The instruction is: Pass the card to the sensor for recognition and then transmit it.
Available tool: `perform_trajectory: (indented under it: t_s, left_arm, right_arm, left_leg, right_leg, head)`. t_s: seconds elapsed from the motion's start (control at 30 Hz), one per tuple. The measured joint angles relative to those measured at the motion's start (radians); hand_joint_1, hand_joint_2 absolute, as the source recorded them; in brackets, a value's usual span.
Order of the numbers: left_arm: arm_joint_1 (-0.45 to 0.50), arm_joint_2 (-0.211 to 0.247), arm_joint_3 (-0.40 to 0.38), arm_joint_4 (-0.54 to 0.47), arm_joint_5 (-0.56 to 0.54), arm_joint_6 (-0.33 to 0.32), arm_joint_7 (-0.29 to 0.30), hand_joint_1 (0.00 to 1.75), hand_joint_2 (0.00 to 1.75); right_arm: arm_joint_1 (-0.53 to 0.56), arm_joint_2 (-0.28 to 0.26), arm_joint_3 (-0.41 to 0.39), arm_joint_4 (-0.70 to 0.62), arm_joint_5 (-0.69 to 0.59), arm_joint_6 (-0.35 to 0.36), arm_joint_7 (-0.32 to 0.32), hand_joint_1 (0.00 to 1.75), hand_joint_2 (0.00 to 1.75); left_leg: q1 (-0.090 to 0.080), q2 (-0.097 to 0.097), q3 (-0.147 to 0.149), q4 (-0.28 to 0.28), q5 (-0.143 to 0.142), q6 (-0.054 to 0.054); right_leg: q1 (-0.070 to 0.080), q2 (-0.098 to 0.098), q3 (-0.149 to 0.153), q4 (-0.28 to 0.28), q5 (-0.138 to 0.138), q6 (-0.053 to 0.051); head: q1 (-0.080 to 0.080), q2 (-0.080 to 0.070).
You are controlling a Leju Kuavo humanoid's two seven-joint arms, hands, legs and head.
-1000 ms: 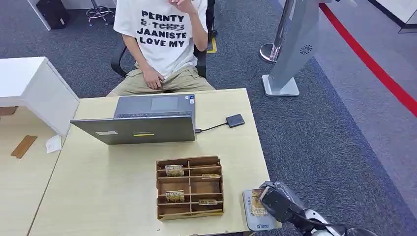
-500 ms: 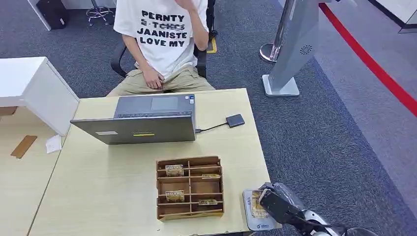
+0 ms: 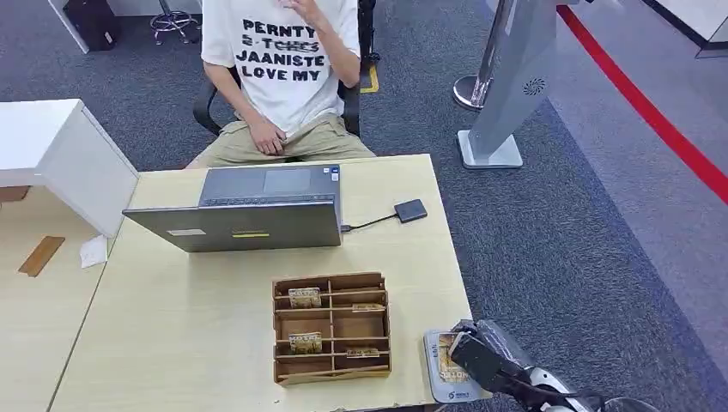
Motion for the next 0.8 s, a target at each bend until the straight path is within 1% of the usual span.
perform_trajectory:
  t_s: [0.8]
  left_arm:
    - [0.000,0.000,0.000,0.000,0.000,0.000,0.000,0.00,0.00]
  right_arm:
    - [-0.004,-0.002,0.006,0.007,0.000,-0.002,0.000,1.75,1.75]
  left_leg:
    - [0.000,0.000,0.000,0.000,0.000,0.000]
  right_leg:
    - [0.000,0.000,0.000,0.000,0.000,0.000]
  head:
    - [0.000,0.000]
